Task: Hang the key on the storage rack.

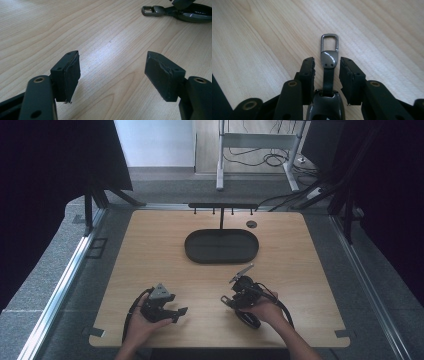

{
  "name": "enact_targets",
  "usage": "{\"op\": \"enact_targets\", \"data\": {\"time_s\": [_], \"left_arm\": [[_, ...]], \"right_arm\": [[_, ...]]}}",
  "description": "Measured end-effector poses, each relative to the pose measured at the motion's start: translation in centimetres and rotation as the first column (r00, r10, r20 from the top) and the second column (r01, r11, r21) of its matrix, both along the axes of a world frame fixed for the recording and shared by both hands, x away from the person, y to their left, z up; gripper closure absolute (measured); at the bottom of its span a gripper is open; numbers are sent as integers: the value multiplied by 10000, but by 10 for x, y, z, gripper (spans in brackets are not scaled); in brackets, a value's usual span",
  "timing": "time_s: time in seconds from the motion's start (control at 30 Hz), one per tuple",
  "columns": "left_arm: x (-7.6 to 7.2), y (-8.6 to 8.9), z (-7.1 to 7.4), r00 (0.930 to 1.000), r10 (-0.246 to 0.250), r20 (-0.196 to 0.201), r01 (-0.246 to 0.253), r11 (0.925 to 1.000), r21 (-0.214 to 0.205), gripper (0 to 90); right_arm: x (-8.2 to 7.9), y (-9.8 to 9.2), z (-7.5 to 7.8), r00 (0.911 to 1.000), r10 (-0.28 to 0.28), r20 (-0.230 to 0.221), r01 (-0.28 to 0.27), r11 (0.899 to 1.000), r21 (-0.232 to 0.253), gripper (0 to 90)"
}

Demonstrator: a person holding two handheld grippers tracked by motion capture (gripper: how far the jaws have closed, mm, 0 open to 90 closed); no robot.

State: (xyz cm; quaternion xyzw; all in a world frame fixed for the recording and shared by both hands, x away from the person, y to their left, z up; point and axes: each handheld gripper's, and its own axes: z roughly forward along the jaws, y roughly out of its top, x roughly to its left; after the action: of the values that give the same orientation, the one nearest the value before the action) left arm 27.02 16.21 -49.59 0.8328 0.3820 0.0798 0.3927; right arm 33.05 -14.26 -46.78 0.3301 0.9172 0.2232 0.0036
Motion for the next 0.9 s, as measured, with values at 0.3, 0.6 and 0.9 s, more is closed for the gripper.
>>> {"op": "enact_targets", "data": {"time_s": [0.3,0.6,0.9], "left_arm": [[0,-1,0,10000,-16,-11,16,10000,13,292],[0,0,0,10000,-29,-11,29,10000,-25,292],[0,-1,0,10000,-30,-14,30,10000,-3,292]], "right_arm": [[0,4,-6,9995,16,-315,-28,9993,-382,679],[-1,8,-10,9996,29,-283,-51,9967,-810,706],[1,11,-13,9993,4,-387,-48,9936,-1129,711]]}}
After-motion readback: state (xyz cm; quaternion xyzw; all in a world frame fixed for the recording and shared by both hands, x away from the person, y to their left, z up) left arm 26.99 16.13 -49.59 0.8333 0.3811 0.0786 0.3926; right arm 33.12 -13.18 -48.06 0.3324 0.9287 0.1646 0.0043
